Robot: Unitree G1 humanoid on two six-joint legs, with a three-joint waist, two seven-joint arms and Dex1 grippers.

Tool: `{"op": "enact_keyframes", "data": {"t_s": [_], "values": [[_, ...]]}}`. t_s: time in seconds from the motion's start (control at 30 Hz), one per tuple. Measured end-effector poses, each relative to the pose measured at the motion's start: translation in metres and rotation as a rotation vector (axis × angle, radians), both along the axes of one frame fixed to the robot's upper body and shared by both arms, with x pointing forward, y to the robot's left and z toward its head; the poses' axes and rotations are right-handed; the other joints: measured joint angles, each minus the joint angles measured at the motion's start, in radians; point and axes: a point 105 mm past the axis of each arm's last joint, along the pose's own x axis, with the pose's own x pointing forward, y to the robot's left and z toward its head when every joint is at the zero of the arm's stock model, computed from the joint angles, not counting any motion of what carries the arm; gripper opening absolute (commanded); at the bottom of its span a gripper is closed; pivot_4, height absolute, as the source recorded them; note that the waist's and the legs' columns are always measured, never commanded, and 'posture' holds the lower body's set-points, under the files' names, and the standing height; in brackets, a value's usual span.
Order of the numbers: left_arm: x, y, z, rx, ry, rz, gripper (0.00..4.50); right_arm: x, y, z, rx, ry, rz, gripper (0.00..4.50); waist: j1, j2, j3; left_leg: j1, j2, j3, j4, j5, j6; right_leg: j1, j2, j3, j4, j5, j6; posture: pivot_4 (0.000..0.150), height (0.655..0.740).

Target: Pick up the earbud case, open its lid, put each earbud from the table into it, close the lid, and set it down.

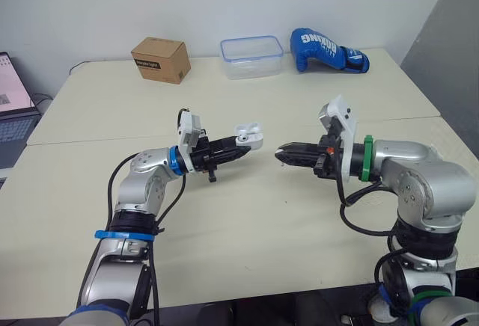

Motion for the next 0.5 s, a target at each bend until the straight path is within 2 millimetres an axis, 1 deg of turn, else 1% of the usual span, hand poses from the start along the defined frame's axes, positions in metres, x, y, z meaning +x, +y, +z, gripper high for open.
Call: {"op": "enact_keyframes", "data": {"t_s": [0.07,0.17,0.33,0.5], "values": [[0.000,-0.001,0.003,0.001,-0.007,-0.006,0.79,0.004,0.003,0.007,0.036,-0.057,-0.056,0.35,-0.001,0.000,0.000,0.000,0.000,0.000,0.000,0.000,0.000,0.000,0.000,0.000,0.000,0.000,0.000,0.150,0.7307],[0.000,-0.001,0.002,0.002,-0.005,-0.013,0.79,0.011,0.007,0.015,0.038,-0.157,-0.151,0.35,-0.005,0.000,0.000,0.001,0.000,0.000,0.000,0.000,0.000,0.000,0.000,0.000,0.000,0.000,0.000,0.150,0.7307],[0.000,-0.002,0.002,0.002,-0.002,-0.018,0.79,0.011,0.019,0.018,0.023,-0.240,-0.213,0.35,-0.007,0.000,0.000,0.001,0.000,0.000,0.000,0.000,0.000,0.000,0.000,0.000,0.000,0.000,0.000,0.150,0.7307],[0.001,-0.004,0.007,0.001,-0.010,-0.028,0.79,0.010,0.027,0.019,0.002,-0.298,-0.247,0.35,-0.009,0.000,0.000,0.001,0.000,0.000,0.000,0.000,0.000,0.000,0.000,0.001,0.000,0.000,0.000,0.150,0.7307]]}}
